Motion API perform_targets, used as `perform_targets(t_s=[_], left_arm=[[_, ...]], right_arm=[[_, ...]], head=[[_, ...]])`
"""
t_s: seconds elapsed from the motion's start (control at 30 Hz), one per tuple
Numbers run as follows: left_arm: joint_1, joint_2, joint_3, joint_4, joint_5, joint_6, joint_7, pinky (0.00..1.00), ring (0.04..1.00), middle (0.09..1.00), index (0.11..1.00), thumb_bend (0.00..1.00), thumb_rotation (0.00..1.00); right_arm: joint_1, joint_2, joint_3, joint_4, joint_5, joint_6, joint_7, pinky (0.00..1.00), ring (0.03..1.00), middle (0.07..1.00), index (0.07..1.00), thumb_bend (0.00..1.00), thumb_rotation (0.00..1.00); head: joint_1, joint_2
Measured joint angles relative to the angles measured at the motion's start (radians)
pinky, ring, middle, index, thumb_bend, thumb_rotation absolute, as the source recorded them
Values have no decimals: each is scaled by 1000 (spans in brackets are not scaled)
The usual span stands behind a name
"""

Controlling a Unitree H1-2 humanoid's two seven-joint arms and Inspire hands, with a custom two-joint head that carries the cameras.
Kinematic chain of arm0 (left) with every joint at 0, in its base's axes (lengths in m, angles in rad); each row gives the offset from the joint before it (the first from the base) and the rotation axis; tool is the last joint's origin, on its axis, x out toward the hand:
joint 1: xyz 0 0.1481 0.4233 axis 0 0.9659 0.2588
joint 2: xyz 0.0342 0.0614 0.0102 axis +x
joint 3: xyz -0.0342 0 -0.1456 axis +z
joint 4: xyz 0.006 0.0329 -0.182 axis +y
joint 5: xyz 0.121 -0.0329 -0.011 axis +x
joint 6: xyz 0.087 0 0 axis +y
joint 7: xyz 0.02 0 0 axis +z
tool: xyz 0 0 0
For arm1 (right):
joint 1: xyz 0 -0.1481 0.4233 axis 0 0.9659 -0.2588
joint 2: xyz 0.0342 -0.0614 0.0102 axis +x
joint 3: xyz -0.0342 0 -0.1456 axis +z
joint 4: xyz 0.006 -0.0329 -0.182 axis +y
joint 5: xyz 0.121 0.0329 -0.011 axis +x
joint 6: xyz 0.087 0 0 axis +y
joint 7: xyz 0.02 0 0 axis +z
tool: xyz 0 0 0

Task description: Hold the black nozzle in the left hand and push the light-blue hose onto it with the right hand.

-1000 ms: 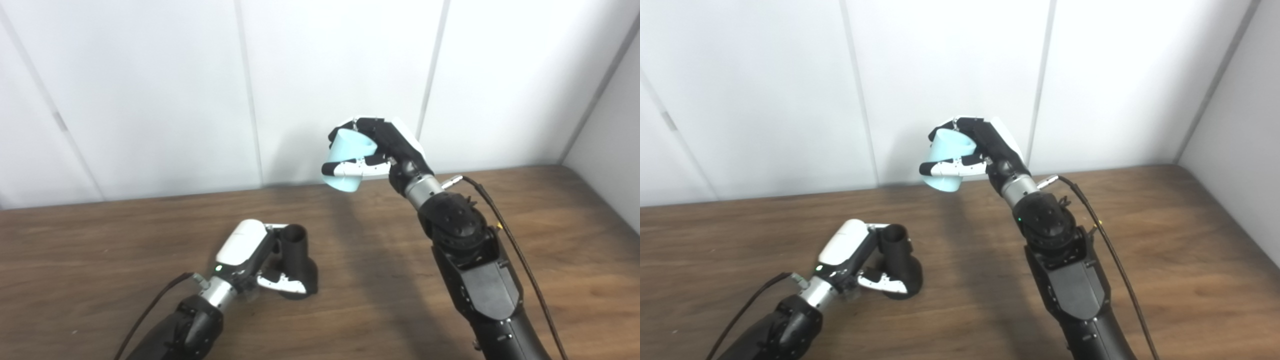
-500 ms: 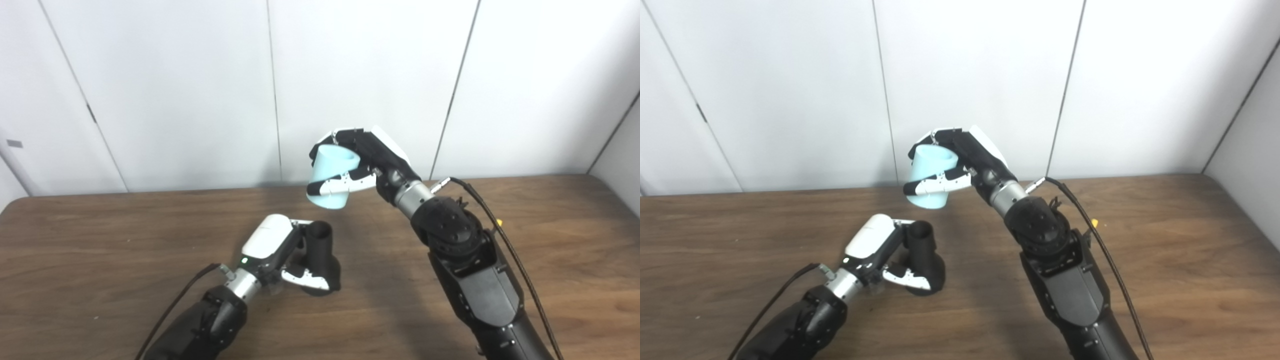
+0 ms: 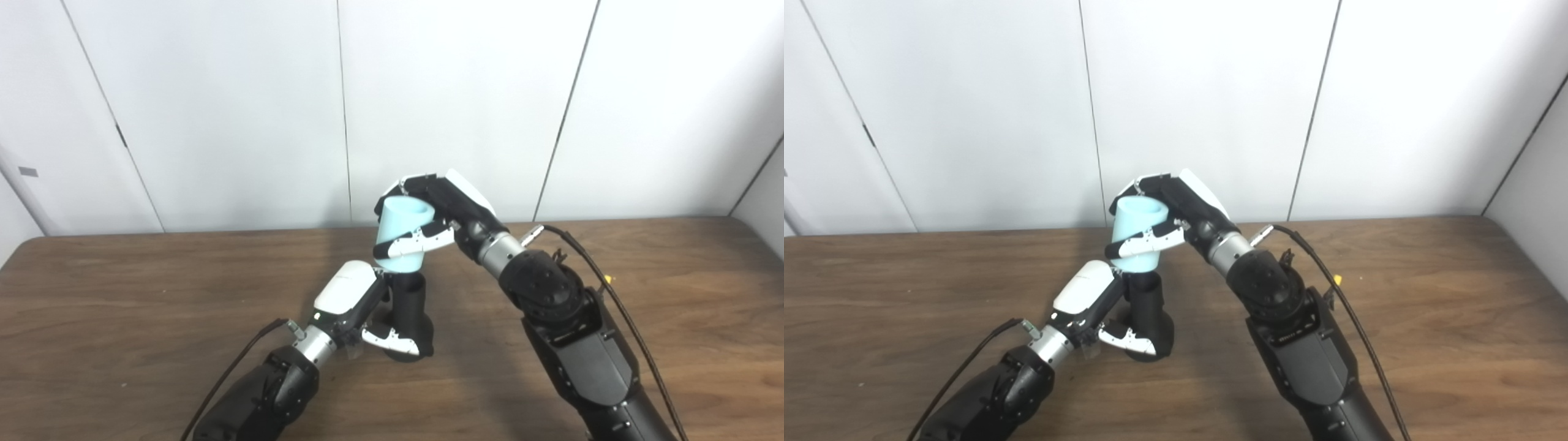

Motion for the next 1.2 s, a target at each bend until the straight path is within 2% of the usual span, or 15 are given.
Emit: perform_targets(t_s=[0.37,0.6,1.2], left_arm=[[0,-2,2,0,0,1,-3,424,520,451,493,527,0],[0,-2,3,0,1,1,-3,425,518,456,489,528,0],[1,-2,5,-2,0,1,-5,421,510,448,489,528,0]], right_arm=[[3,-37,8,28,2,-90,79,374,460,498,471,503,0],[3,-80,7,21,1,-89,124,364,455,494,480,502,0],[3,-80,8,-39,-1,-84,181,371,451,481,490,503,0]], head=[[0,14],[2,23],[-6,43]])
